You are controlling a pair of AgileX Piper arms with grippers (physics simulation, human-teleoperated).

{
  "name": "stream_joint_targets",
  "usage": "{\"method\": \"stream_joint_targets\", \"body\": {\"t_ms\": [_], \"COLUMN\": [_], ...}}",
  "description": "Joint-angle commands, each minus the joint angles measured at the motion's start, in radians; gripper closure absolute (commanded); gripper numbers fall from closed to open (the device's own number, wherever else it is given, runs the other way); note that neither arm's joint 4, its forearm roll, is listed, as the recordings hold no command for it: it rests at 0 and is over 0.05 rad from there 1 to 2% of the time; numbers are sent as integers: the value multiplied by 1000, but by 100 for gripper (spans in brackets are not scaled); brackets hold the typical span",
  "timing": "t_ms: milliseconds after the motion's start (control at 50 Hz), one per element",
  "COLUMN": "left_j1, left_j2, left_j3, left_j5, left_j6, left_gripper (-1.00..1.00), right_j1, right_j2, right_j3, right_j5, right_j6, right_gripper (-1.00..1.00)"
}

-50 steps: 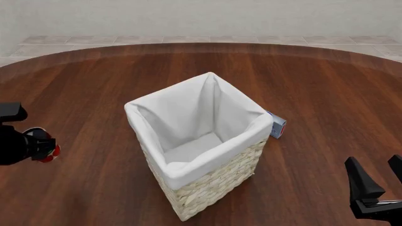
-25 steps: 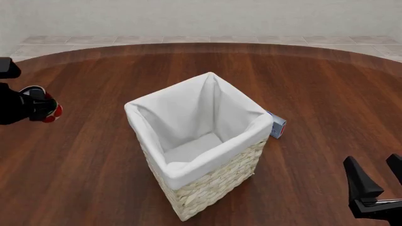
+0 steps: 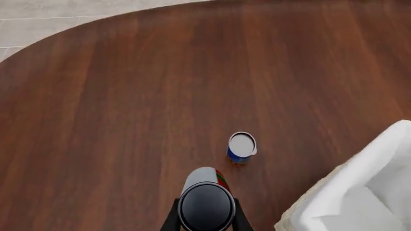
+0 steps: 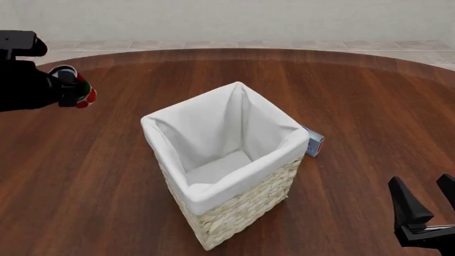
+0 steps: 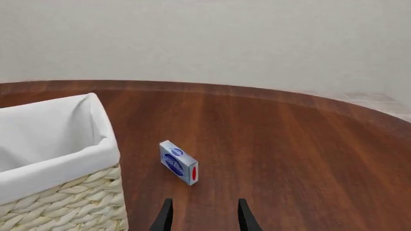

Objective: Pick up the tomato sauce, and put it in the basket.

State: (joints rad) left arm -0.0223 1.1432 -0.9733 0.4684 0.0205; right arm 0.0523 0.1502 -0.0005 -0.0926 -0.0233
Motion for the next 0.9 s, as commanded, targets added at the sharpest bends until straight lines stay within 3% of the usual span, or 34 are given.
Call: {"method": "stream_joint_targets", "body": {"t_ms": [20, 900], "left_j1": [-81, -386], "left_j2": [63, 322], "left_j3": [-91, -330], "left_j5": [-20, -32], "left_j6": [22, 10], "left_gripper": [100, 100], "right_j1": [2, 7], "right_j2": [-4, -12], "right_j3": [0, 0], "right_j5": [3, 12], "right_j6": [-7, -13], "right_gripper": [-100, -100]}}
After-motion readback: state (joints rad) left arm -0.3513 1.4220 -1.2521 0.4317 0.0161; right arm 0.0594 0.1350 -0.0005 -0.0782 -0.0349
